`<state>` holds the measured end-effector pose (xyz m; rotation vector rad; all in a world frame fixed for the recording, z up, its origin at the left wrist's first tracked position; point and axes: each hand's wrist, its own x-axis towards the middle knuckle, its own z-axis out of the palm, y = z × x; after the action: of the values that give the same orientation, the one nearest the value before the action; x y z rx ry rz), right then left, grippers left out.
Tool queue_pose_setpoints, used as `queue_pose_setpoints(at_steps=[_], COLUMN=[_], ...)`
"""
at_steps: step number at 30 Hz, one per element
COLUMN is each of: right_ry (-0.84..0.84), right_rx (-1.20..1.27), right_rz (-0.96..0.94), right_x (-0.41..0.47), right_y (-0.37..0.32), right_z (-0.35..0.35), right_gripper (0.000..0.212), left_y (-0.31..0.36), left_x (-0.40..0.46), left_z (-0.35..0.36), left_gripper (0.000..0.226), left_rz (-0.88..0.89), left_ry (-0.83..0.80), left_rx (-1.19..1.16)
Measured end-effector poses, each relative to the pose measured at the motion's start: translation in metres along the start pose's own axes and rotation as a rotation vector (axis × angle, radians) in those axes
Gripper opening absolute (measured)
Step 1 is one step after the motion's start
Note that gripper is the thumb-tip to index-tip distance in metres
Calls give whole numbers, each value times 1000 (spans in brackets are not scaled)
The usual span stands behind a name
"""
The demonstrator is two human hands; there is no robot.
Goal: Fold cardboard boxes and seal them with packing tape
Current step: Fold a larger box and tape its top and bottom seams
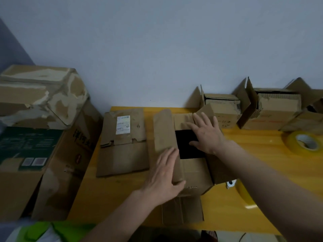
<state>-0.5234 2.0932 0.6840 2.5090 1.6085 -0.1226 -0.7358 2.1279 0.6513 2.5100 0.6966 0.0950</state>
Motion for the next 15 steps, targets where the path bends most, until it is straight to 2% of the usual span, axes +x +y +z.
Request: queue_pose_setpoints(at_steps=[2,4,7,9,11,15], right_ry=[111,169,81,-25,-99,-217], right_rx=[80,272,737,918,876,716], right_rz=[105,216,274,195,137,225], right_x=[-16,-33,-60,-72,-74,-73], right_y=[6,11,6,-7,-22,-34], right_z=[-2,-3,-7,-4,11,40], right_gripper=[80,86,87,72,65,56], left_y=[-2,-2,0,1,2,5], left_x=[2,2,1,0,-1,-5], left_z=[12,19,25,28,30,33], left_gripper=[87,86,87,88,89,92], left_rz=[22,8,-55,-108,-170,-271], left_ry=[-57,-74,-57,-56,-69,-99], left_rx=[160,230,246,197,120,6])
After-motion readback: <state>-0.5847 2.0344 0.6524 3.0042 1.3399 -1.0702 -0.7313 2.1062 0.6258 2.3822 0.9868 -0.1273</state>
